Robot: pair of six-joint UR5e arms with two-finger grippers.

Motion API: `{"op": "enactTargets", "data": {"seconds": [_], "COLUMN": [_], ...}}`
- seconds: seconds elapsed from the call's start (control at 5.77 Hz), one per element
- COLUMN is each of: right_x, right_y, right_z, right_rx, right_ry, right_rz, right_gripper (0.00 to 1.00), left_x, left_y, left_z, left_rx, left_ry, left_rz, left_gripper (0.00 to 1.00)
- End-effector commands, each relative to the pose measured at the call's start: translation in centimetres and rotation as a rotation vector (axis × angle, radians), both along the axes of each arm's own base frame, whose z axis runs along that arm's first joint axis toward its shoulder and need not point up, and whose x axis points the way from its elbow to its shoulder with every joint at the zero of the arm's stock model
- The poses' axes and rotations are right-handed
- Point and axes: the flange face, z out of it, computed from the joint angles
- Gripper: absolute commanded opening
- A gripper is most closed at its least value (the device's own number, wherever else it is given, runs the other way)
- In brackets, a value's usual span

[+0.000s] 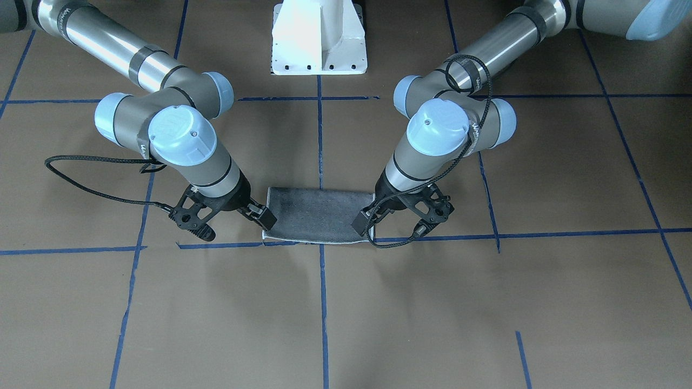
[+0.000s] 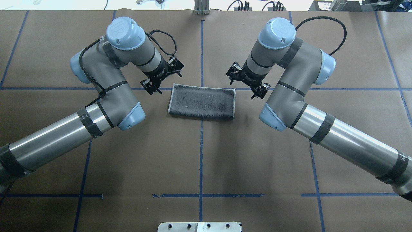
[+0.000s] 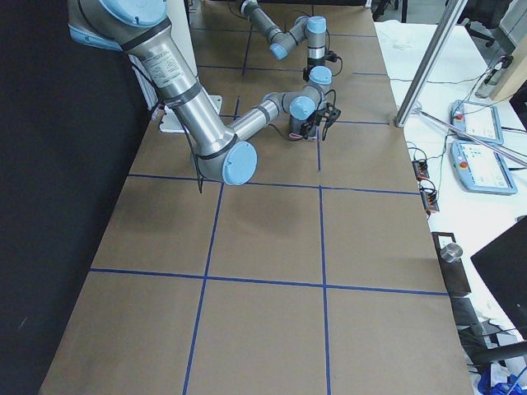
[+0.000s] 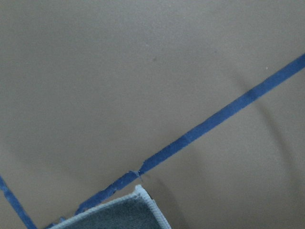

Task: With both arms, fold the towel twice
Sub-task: 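Open both grippers and raise them off the folded towel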

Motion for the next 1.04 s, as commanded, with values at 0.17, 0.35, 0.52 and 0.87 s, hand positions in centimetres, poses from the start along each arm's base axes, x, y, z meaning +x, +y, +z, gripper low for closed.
{"op": "enactTargets", "data": {"seconds": [0.17, 0.35, 0.52, 0.87], "right_x": [4.4, 5.1, 5.1, 5.2], "right_y": [-0.2, -0.1, -0.1, 0.0], "right_z": [2.1, 3.0, 3.1, 3.7], "right_rx": [0.056, 0.087, 0.087, 0.081], "right_ry": [-0.01, -0.001, -0.001, 0.004], "right_rz": [-0.041, -0.062, -0.063, -0.063], "right_gripper": [1.0, 1.0, 1.0, 1.0], "left_x": [-2.0, -0.1, 2.4, 5.1], "left_y": [3.6, 5.2, 7.2, 7.3], "left_z": [3.0, 2.5, 2.7, 2.3], "left_rx": [0.126, 0.131, 0.126, 0.15], "left_ry": [0.028, 0.036, 0.025, -0.012], "left_rz": [0.075, 0.102, 0.134, 0.116], "left_gripper": [1.0, 1.0, 1.0, 0.99]}}
